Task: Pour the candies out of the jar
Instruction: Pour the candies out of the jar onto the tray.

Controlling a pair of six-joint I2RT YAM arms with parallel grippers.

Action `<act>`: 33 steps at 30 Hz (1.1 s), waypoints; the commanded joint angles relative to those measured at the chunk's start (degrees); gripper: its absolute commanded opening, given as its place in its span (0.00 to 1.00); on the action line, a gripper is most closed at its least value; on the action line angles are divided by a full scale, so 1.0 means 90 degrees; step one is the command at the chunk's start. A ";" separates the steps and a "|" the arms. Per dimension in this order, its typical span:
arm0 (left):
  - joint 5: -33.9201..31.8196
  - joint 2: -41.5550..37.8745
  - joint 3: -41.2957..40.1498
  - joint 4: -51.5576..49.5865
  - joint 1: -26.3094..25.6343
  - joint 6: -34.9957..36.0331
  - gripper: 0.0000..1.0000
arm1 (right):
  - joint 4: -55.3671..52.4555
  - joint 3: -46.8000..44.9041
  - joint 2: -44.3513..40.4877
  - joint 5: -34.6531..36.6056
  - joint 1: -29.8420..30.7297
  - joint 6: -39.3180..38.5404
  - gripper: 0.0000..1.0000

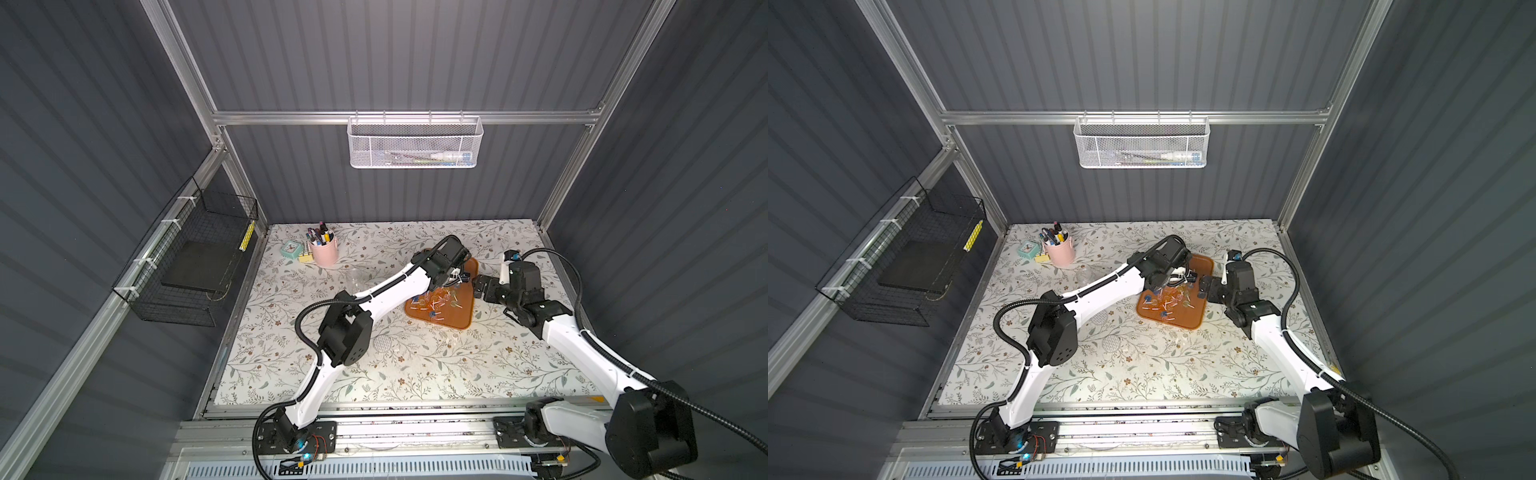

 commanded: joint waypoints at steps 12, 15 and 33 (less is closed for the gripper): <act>0.0419 0.0131 -0.0125 -0.0189 -0.0086 0.0910 0.00 | -0.0123 -0.0145 -0.0185 0.0087 -0.0077 -0.0049 0.98; 0.0380 0.0084 -0.0343 -0.0187 -0.0143 0.0958 0.00 | -0.0117 -0.0164 -0.0199 0.0093 -0.0087 -0.0039 0.98; 0.0229 -0.0368 -0.1216 0.0286 -0.0322 0.1856 0.00 | -0.0103 -0.0267 -0.0325 0.0048 -0.0116 0.0039 0.98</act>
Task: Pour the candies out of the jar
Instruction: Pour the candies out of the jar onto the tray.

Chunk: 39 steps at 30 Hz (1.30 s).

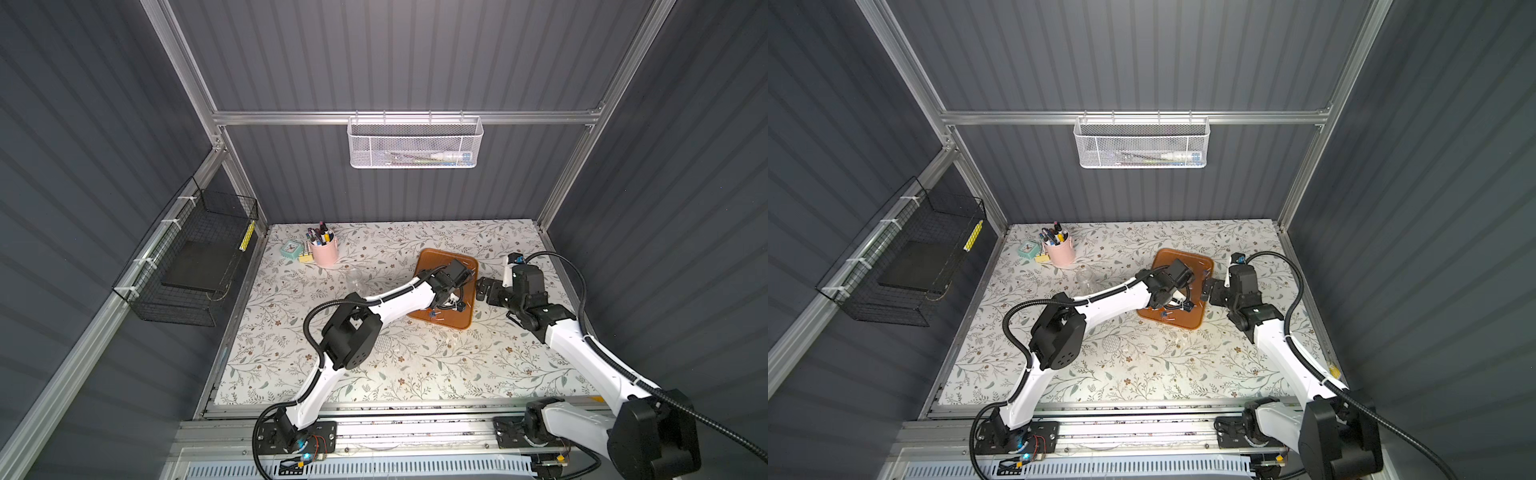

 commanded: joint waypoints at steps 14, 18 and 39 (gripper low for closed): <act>0.0169 -0.0481 0.0155 -0.0065 -0.0019 0.0487 0.00 | -0.0028 -0.0127 -0.0132 0.0041 -0.0044 0.0025 0.99; 0.0232 -0.0578 0.0184 -0.0168 -0.0054 0.0469 0.00 | -0.0037 -0.0118 -0.0126 0.0041 -0.0046 0.0025 0.98; -0.0419 -0.0398 -0.0038 -0.0006 -0.0205 0.1248 0.00 | -0.0086 -0.0137 -0.0426 0.0100 -0.0046 0.0044 0.99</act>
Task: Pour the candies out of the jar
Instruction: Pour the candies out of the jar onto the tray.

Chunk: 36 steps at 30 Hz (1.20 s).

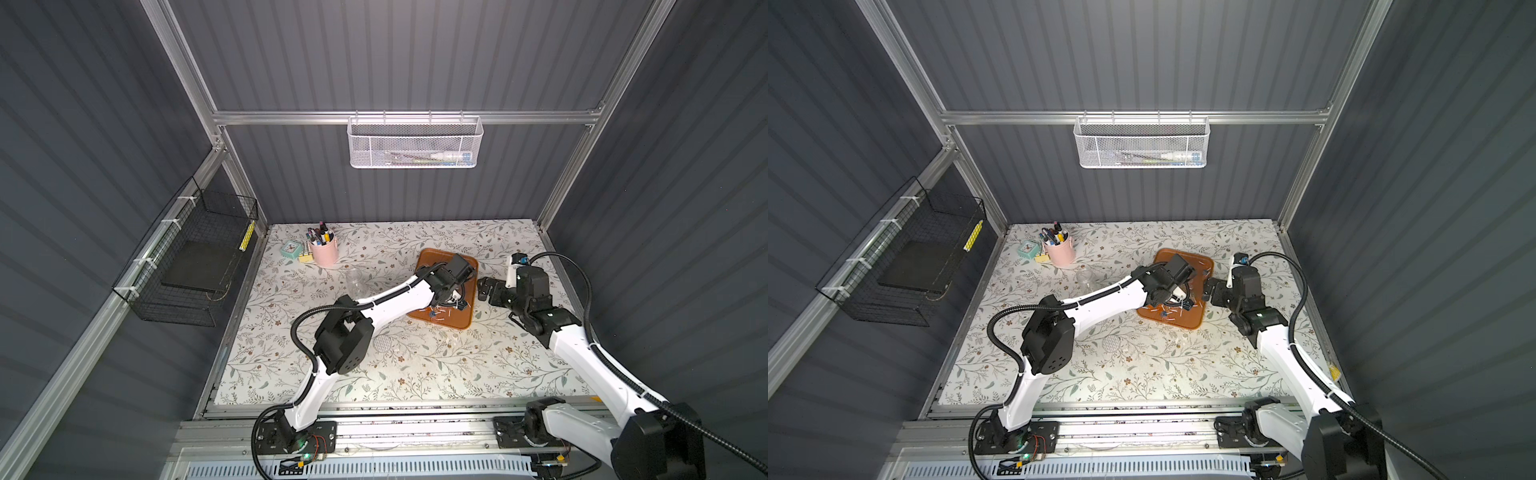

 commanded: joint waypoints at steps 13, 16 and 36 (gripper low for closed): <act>-0.0096 0.0258 -0.0101 0.0130 -0.0210 0.0714 0.00 | -0.0006 -0.0156 -0.0138 0.0129 -0.0063 0.0015 0.99; -0.0116 0.0307 0.0001 0.0290 -0.0211 0.0751 0.00 | -0.0017 -0.0179 -0.0169 0.0138 -0.0068 0.0008 0.99; -0.0566 0.0069 -0.0388 0.1209 0.0005 0.2208 0.00 | -0.0065 -0.0209 -0.0306 0.0071 -0.0107 0.0100 0.99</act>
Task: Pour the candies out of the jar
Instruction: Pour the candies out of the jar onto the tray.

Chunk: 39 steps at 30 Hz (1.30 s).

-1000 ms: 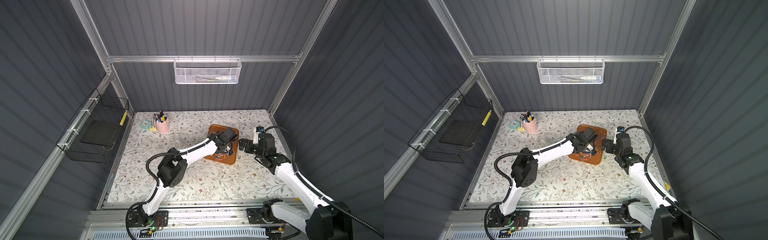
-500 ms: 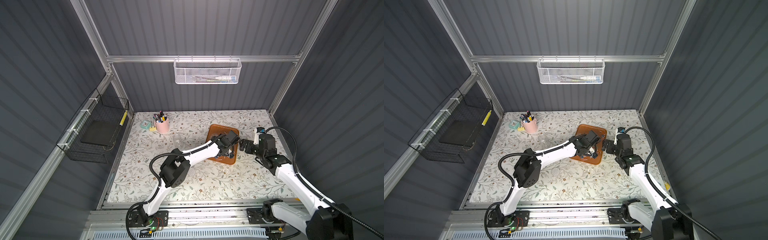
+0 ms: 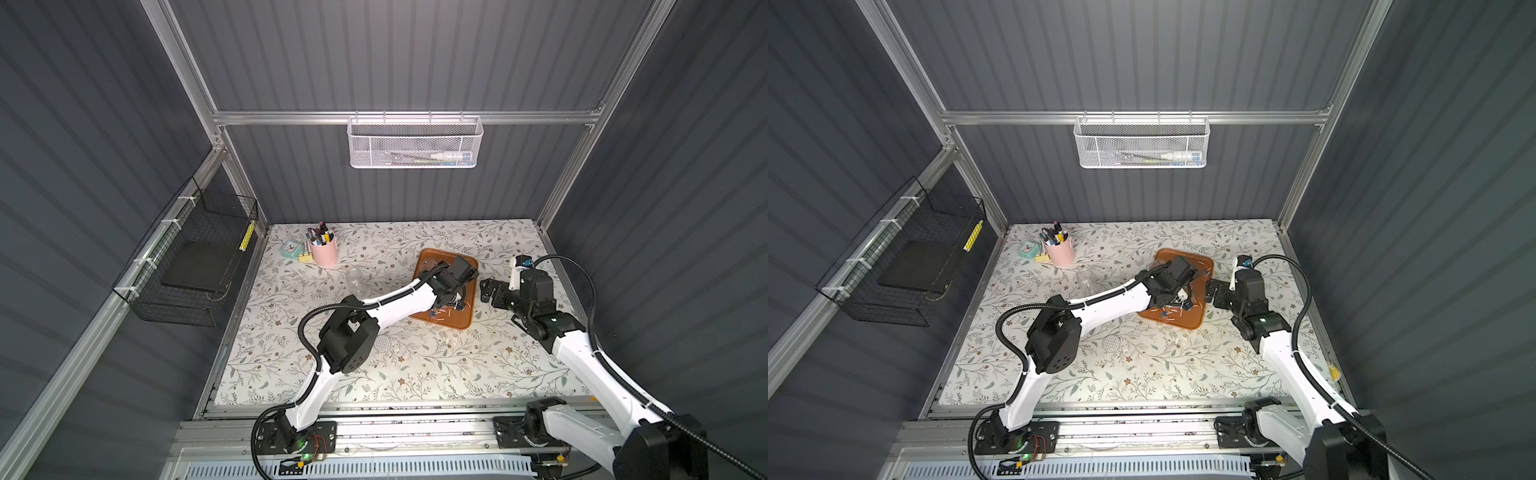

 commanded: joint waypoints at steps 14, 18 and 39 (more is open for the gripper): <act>0.0155 -0.0117 -0.0115 0.0260 0.0017 0.0415 0.00 | -0.0063 0.0034 0.0031 -0.0029 -0.0034 0.0085 0.99; 0.0110 -0.0167 -0.0025 0.0358 0.0089 0.0532 0.00 | -0.0077 0.0049 0.0032 -0.0030 -0.0034 0.0067 0.99; 0.0370 -0.0083 0.0990 0.0290 0.0478 -0.1916 0.00 | -0.0191 0.0140 0.0000 -0.0161 -0.0044 0.0046 0.99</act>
